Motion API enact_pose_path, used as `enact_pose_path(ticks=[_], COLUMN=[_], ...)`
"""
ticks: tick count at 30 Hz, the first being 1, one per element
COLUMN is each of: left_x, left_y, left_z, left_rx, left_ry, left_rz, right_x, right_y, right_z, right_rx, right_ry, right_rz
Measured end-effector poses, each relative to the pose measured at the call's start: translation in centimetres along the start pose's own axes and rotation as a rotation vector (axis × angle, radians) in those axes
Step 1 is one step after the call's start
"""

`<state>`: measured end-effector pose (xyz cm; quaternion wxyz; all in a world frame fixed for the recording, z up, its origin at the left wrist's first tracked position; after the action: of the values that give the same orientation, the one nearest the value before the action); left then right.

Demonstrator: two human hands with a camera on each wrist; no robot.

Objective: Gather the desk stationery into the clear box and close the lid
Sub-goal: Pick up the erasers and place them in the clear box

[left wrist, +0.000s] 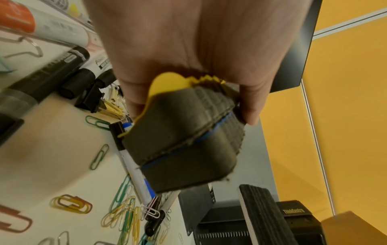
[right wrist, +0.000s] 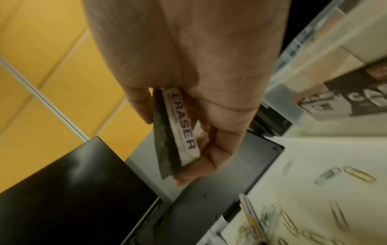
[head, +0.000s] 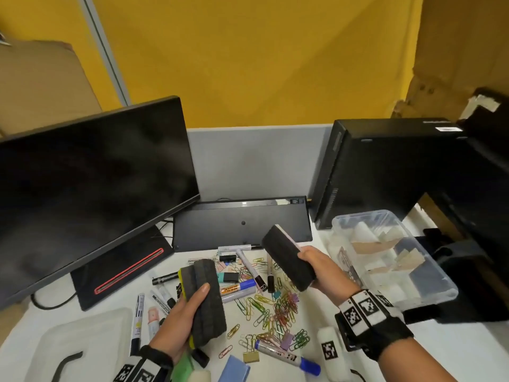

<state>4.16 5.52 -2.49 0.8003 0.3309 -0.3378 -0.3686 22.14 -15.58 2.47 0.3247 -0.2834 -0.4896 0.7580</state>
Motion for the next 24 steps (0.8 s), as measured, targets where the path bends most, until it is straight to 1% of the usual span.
enact_pose_path(ticks=[1, 3, 7, 9, 10, 11, 12, 15, 17, 19, 21, 24], left_x=[0.1, 0.5, 1.8, 2.9, 3.5, 4.1, 4.6, 6.3, 7.4, 8.3, 9.2, 10.2], left_y=[0.1, 0.3, 0.1, 0.0, 0.0, -0.2, -0.3, -0.9, -1.5, -2.2, -2.7, -3.3], left_z=[0.0, -0.1, -0.3, -0.4, -0.5, -0.6, -0.8, -1.2, -1.6, -1.8, -1.9, -1.8], left_rx=[0.010, 0.019, 0.012, 0.006, 0.005, 0.005, 0.007, 0.034, 0.043, 0.043, 0.044, 0.046], left_ry=[-0.001, -0.009, -0.043, -0.056, -0.060, -0.055, -0.051, -0.026, -0.009, 0.006, 0.013, 0.008], left_rz=[-0.010, -0.055, -0.098, -0.107, -0.108, -0.107, -0.099, -0.079, -0.070, -0.043, -0.005, -0.030], right_x=[-0.4, -2.0, -7.3, -10.1, -11.4, -12.7, -14.0, -17.4, -19.1, -20.2, -20.6, -20.6], right_y=[-0.5, -2.3, -7.4, -9.1, -9.5, -9.5, -9.3, -7.6, -6.5, -5.3, -3.9, -1.5], right_z=[0.5, 2.1, 6.9, 9.0, 9.6, 9.9, 10.0, 10.5, 10.6, 10.2, 9.4, 7.9], right_rx=[-0.023, -0.117, -0.318, -0.368, -0.363, -0.323, -0.250, 0.027, 0.139, 0.204, 0.237, 0.316], right_ry=[0.027, 0.133, 0.473, 0.591, 0.611, 0.607, 0.584, 0.450, 0.404, 0.400, 0.411, 0.404], right_rz=[0.065, 0.187, 0.463, 0.613, 0.682, 0.752, 0.821, 0.977, 1.066, 1.123, 1.180, 1.272])
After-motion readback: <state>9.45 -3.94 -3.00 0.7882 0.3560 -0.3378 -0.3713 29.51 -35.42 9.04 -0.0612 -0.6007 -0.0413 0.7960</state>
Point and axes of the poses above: each hand's wrist, its own z-axis away from the middle knuckle, its own x-axis out of the palm, y = z × x, the point moved 8 cm from there along -z, towards the middle knuckle, and after that the axes turned 3 degrees about -y, right-handed, at the moved point
